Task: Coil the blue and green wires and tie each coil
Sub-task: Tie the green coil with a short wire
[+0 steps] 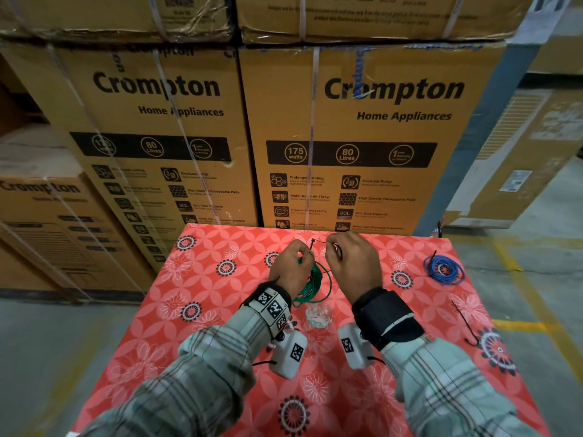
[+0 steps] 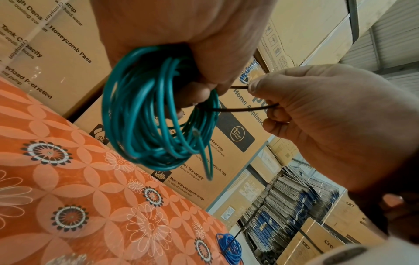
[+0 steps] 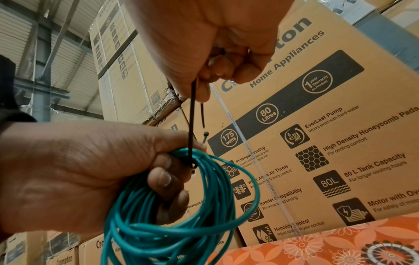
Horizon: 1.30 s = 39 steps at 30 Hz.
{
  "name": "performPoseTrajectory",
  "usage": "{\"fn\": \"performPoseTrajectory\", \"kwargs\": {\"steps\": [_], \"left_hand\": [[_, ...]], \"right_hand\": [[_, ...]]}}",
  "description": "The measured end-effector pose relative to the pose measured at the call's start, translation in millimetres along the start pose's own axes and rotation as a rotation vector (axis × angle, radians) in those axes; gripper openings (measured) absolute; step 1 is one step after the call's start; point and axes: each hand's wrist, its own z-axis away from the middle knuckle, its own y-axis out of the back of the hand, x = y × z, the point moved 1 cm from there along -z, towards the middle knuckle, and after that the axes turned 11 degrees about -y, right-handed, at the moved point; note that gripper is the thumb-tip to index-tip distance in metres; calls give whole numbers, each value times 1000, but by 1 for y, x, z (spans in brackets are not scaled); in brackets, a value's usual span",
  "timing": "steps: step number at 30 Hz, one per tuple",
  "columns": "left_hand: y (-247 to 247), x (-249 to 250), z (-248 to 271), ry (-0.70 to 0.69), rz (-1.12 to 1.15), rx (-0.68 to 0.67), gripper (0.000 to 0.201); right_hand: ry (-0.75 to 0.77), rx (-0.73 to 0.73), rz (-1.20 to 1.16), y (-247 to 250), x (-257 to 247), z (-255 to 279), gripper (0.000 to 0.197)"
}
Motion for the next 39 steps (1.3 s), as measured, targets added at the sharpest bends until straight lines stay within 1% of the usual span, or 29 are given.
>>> {"fn": "performPoseTrajectory", "kwargs": {"steps": [5,13,15,20,25,28,30,31,34,37,39], "left_hand": [[0,2,0,-14,-6,2,14],[0,7,3,-68,-159,-3,11],[0,9,4,-74,-168,-6,10],[1,14,6,-93,-230,-32,9],[1,18,9,-126,-265,-36,9],[2,17,9,-128,-234,-23,7],[4,16,9,-124,-219,-22,7],[4,16,9,-121,-210,-21,8],[7,14,8,-136,-171,-15,10],[7,14,9,-164,-121,-29,11],[6,16,9,-179,-90,-47,11]], "right_hand": [[-14,-19,31,-1,1,0,7],[-8,-18,35,0,-1,-2,6],[-11,-28,36,-1,0,-3,8],[-41,-49,58,-5,2,-7,18],[-90,-86,83,-9,3,-11,9],[-108,-83,-24,-10,1,-12,14],[-166,-112,-172,-13,5,-12,27],[-223,-132,-246,-13,7,-12,30],[-445,-221,-394,-9,11,-18,27],[-644,-415,-554,-3,9,-27,24],[-738,-539,-646,-3,10,-32,21]]}}
